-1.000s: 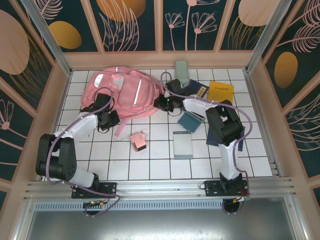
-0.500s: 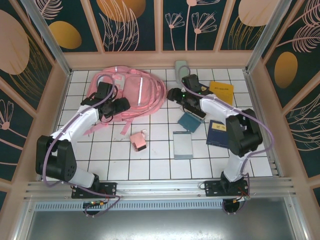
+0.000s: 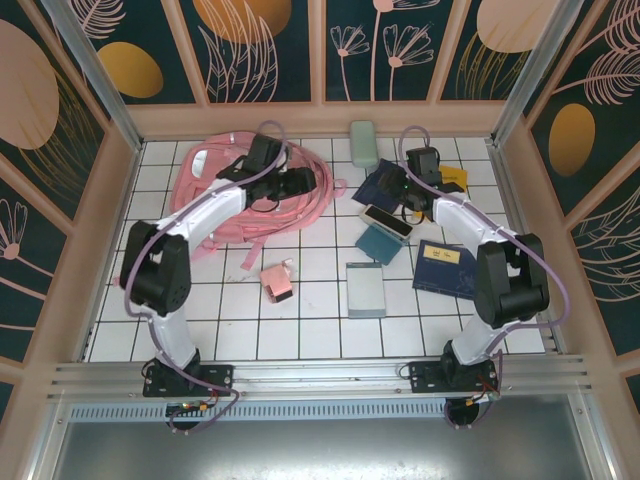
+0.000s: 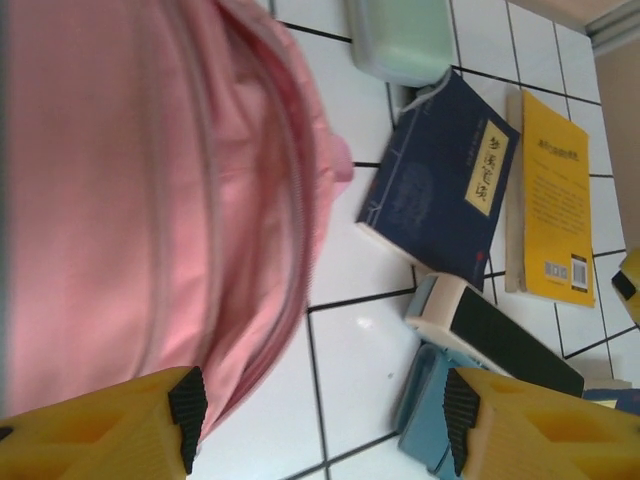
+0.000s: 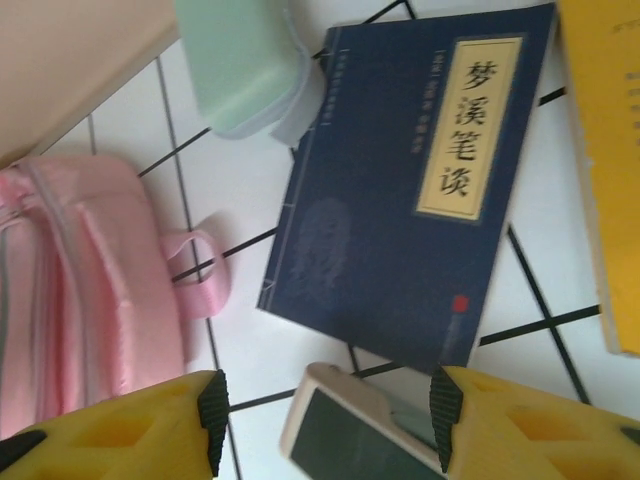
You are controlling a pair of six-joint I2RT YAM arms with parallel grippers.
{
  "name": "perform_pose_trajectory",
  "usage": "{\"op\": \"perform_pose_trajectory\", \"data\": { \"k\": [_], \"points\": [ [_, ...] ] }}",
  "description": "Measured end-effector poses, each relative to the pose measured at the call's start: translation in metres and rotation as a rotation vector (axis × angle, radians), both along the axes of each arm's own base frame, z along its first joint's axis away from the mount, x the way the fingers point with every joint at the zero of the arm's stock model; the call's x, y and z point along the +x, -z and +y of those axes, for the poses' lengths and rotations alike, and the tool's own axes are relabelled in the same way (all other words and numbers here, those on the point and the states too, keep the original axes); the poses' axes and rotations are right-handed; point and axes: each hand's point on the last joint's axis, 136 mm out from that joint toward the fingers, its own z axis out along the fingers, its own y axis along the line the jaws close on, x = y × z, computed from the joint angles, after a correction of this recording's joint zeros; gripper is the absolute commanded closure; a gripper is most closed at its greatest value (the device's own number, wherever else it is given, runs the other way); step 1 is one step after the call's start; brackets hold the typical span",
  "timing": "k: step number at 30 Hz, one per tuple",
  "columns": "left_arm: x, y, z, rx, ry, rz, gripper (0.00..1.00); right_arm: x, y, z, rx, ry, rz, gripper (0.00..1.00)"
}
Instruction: Pack books, pencil case, and school supplies into a backpack
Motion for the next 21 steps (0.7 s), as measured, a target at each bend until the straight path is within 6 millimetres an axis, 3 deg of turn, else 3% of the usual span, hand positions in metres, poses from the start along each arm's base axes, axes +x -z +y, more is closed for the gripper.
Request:
{"op": "perform_pose_trajectory", "data": {
  "k": [3, 8, 18, 21],
  "points": [
    [0.012, 0.005, -0.025, -0.005, 0.049, -0.018, 0.37, 0.004, 0.013, -0.009, 0.002, 0.03, 0.026, 0.53],
    [0.032, 0.013, -0.056, -0.011, 0.101, -0.044, 0.38, 0.022, 0.038, -0.011, -0.004, 0.036, 0.069, 0.81],
    [0.049, 0.039, -0.067, 0.003, 0.115, -0.025, 0.37, 0.094, 0.074, 0.016, 0.023, -0.012, 0.083, 0.83],
    [0.049, 0.046, -0.069, 0.002, 0.123, -0.01, 0.37, 0.104, 0.091, 0.022, 0.027, -0.028, 0.105, 0.83]
  ]
}}
